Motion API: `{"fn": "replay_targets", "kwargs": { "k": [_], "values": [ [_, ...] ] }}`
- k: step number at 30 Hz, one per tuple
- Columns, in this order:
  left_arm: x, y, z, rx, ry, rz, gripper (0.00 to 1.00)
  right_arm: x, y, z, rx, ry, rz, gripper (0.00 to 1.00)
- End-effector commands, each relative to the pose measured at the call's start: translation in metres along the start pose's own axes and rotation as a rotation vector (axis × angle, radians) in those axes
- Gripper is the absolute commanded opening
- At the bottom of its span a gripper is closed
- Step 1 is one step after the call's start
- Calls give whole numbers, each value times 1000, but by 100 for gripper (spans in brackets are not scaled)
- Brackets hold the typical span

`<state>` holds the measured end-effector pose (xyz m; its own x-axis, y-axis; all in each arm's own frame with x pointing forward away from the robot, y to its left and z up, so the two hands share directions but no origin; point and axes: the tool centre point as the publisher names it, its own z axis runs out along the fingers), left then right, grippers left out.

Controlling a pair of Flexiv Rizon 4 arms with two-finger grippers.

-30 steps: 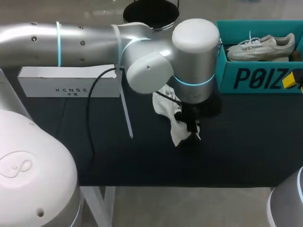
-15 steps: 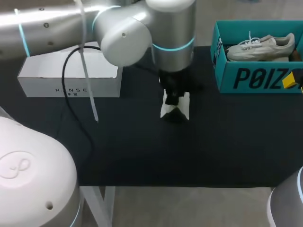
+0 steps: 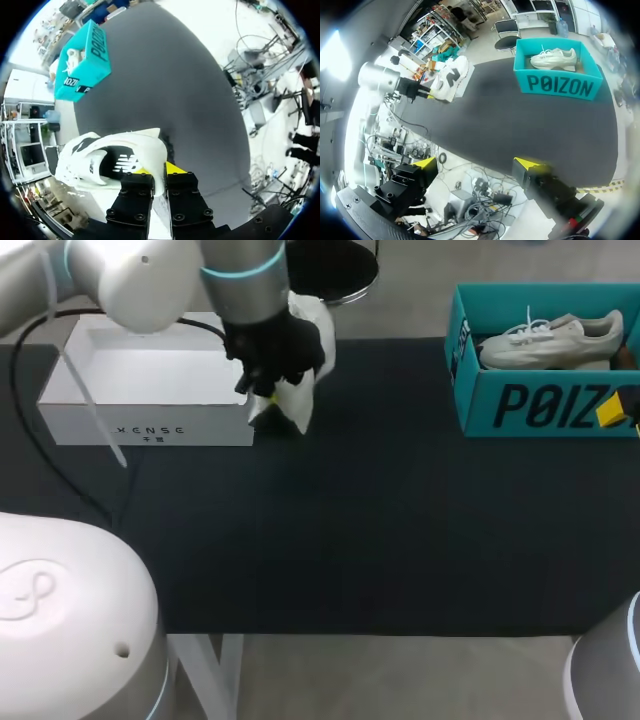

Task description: Take the shoe out of the shoebox, open the shoe tongue, remove and reinsert the insole, then place the shoe into the shoebox

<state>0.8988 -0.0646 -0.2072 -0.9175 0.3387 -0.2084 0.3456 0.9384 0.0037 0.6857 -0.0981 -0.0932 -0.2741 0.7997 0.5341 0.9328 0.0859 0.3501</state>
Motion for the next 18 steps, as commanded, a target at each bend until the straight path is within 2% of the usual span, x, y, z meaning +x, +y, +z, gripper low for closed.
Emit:
{"fn": "replay_targets", "kwargs": {
  "k": [1,5,11,18],
  "values": [
    [-8,63,-9,68,5,-13,0,0,2,1,4,-2,1,100],
    [-14,82,-10,80,8,-32,0,0,2,1,4,-2,1,100],
    [-13,107,-4,83,29,-58,0,0,2,1,4,-2,1,100],
    [-16,114,-2,88,39,-48,0,0,2,1,4,-2,1,100]
  ]
}}
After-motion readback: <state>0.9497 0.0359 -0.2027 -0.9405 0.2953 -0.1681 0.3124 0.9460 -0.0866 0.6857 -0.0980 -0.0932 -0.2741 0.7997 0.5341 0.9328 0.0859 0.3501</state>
